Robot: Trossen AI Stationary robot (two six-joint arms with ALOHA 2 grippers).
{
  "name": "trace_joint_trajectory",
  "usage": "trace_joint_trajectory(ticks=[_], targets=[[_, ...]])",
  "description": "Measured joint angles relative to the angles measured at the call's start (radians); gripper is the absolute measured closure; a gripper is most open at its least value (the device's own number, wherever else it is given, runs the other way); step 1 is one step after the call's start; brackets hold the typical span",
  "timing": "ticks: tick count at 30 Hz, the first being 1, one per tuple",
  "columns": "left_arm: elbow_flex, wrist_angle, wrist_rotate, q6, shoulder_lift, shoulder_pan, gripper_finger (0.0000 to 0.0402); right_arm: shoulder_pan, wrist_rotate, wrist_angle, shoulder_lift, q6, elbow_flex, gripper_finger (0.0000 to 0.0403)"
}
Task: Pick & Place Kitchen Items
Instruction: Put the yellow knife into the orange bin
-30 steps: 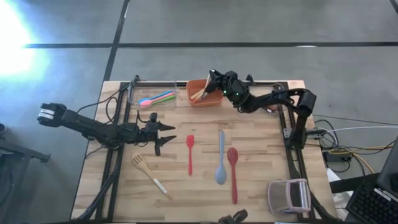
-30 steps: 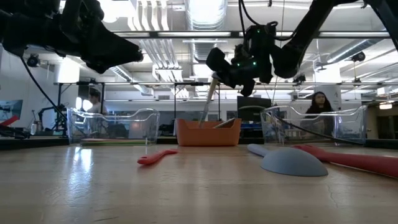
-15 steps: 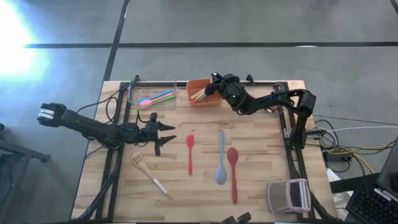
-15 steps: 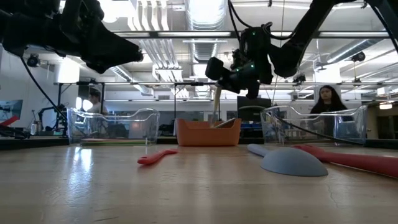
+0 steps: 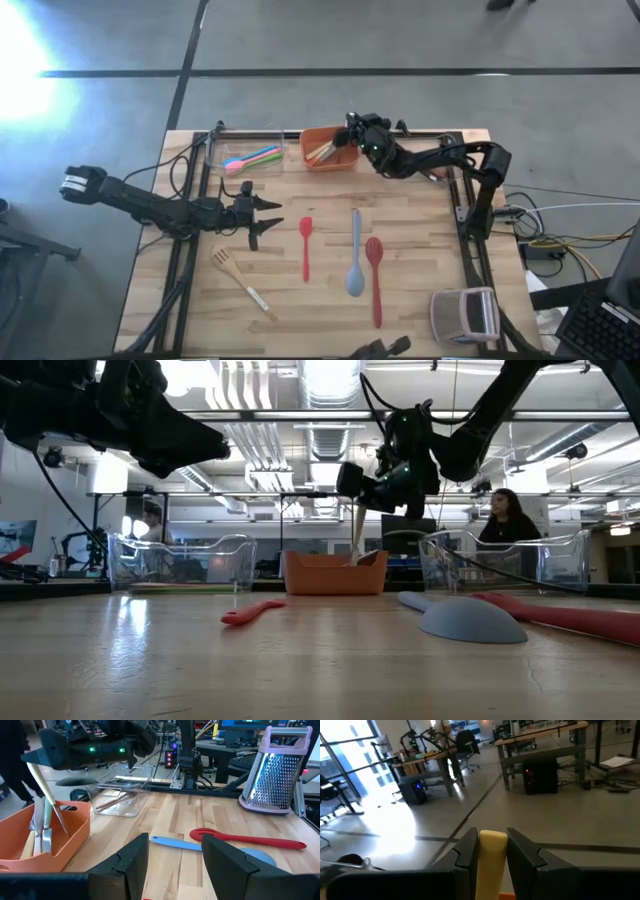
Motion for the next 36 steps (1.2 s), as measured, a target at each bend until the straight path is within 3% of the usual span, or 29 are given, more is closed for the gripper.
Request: trace_joint_trajectory(ticks=[8,16,28,36], targets=[[0.000,0.000,0.000,0.000,0.000,0.000,0.0216,-0.019,-0.004,-0.082,0.009,-0.032,-0.009,0.0339],[0.000,0.000,-0.001,0.003,0.000,0.000,0.0216,-0.026,-0.007,-0.109,0.007,-0.025,-0.009,0.0277],[0.000,0.000,-0.002,0.016,0.000,0.000,0.0216,-0.019,-0.008,-0.083,-0.018,-0.088,0.012,0.0290],[0.000,0.000,-0.002,0.016,0.000,0.000,0.0216,0.015,-0.025,-0.095,-0.103,-0.238,0.091,0.0289]])
